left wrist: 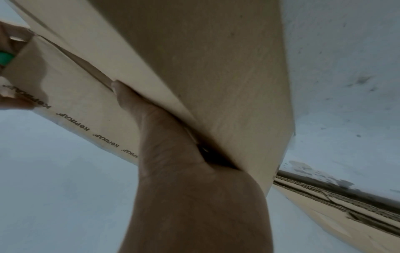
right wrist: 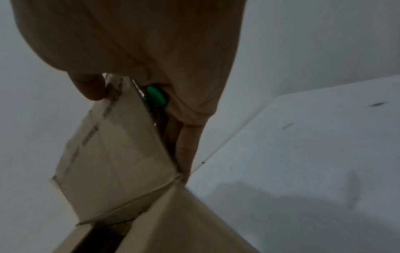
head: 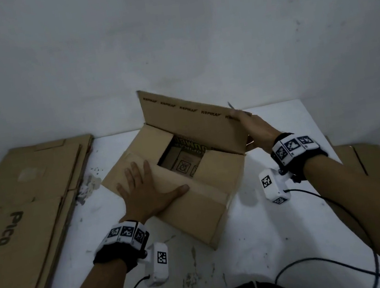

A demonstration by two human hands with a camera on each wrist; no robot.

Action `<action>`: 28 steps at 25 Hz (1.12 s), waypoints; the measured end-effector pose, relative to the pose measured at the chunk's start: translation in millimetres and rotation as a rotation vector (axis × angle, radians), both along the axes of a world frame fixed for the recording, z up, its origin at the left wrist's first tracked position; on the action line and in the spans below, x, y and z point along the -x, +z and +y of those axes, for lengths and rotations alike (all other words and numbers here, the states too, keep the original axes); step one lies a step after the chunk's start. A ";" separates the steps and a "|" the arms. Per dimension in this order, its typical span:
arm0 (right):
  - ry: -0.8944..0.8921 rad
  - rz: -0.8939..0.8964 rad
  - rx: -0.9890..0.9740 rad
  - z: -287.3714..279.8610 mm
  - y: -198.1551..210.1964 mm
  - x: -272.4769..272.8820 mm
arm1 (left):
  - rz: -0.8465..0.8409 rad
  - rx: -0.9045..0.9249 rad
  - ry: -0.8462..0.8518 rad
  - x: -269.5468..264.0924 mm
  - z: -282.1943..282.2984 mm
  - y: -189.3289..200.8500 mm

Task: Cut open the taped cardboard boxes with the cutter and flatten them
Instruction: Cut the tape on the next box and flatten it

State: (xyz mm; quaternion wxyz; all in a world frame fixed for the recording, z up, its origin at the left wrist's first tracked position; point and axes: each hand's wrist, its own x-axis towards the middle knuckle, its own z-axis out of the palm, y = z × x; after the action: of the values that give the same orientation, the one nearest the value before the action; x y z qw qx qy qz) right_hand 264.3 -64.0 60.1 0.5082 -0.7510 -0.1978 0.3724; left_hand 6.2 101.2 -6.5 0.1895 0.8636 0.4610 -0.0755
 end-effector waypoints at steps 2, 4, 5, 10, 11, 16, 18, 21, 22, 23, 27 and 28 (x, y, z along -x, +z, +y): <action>-0.008 0.071 -0.015 -10.4 -8.2 -1.9 | 0.008 0.005 -0.003 -0.3 0.2 -0.9; -0.048 0.059 -0.059 -15.9 -18.8 1.1 | 0.007 0.005 0.009 -2.0 1.0 -1.5; -0.088 0.064 -0.080 -17.7 -22.8 4.6 | 0.008 0.005 0.010 -2.5 1.2 -1.1; -0.184 -0.087 -0.077 -29.3 -31.4 20.5 | 0.051 0.020 0.002 -5.9 1.2 3.0; -0.182 -0.140 -0.062 -33.0 -29.4 26.7 | 0.052 0.015 -0.021 -6.9 1.1 5.7; -0.167 -0.220 -0.051 -66.7 -31.4 51.5 | 0.035 0.030 -0.463 -18.4 -10.7 23.9; -0.089 -0.236 -0.049 -86.0 -35.3 61.4 | 0.062 0.022 -0.659 -25.4 -26.5 35.3; 0.097 -0.291 -0.057 -114.0 -45.0 77.7 | 0.071 -0.025 -0.889 -34.5 -51.3 48.0; 0.164 -0.310 -0.078 -120.9 -49.4 82.0 | 0.098 -0.002 -0.932 -36.5 -56.5 49.4; 0.222 -0.331 -0.089 -126.0 -53.4 85.4 | 0.140 0.026 -0.958 -38.4 -60.3 50.7; 0.384 -0.396 0.006 -130.1 -68.0 92.0 | 0.266 0.067 -0.960 -42.6 -58.1 52.1; 0.403 -0.382 0.030 -127.4 -68.7 93.1 | 0.287 0.069 -0.958 -42.9 -54.9 52.4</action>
State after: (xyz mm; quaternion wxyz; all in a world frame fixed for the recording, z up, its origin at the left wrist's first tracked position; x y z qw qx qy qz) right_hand 171.2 -191.4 -8.6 0.3660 -0.7605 -0.4299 0.3208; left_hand 49.1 46.3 45.9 0.0967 0.9525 0.0314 -0.2872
